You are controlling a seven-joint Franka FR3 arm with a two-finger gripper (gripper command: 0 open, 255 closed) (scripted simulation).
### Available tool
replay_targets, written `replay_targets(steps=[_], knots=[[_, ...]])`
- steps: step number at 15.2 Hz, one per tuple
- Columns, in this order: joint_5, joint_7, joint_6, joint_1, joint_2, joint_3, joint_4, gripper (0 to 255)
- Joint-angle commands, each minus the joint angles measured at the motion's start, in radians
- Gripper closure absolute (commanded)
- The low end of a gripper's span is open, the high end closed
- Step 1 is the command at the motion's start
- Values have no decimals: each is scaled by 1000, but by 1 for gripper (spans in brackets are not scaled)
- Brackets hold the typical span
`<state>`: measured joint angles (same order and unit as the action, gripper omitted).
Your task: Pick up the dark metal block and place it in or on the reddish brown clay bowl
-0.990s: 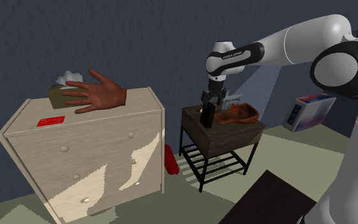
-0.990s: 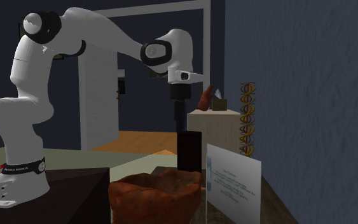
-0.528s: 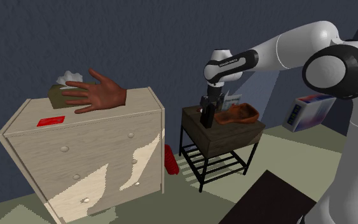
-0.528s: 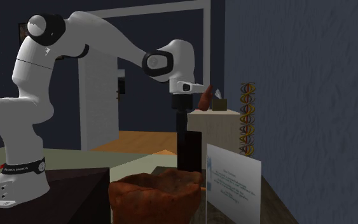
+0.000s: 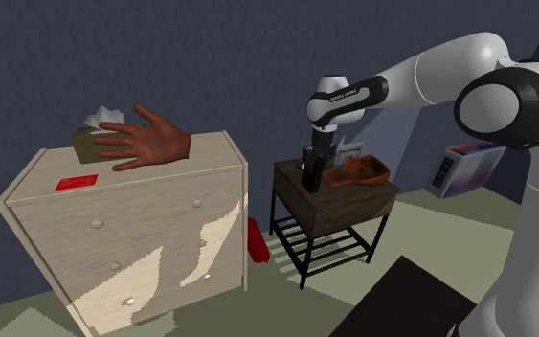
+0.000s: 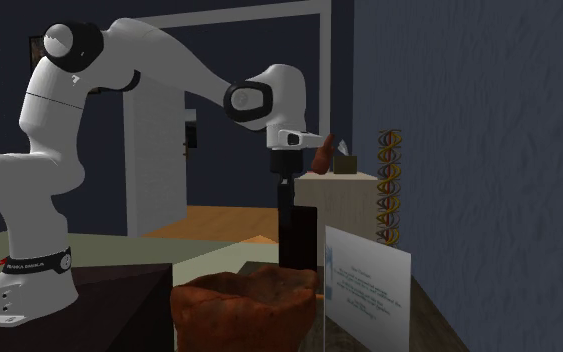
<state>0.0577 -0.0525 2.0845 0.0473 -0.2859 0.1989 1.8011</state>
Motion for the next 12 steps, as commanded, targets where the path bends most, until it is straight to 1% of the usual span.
replay_targets(steps=[1, 9, 12], knots=[[0, 0, 0, 0, 0, 0, 0, 255], [0, 0, 0, 0, 0, 0, 0, 255], [-4, 2, -36, -1, 14, 1, -21, 255]])
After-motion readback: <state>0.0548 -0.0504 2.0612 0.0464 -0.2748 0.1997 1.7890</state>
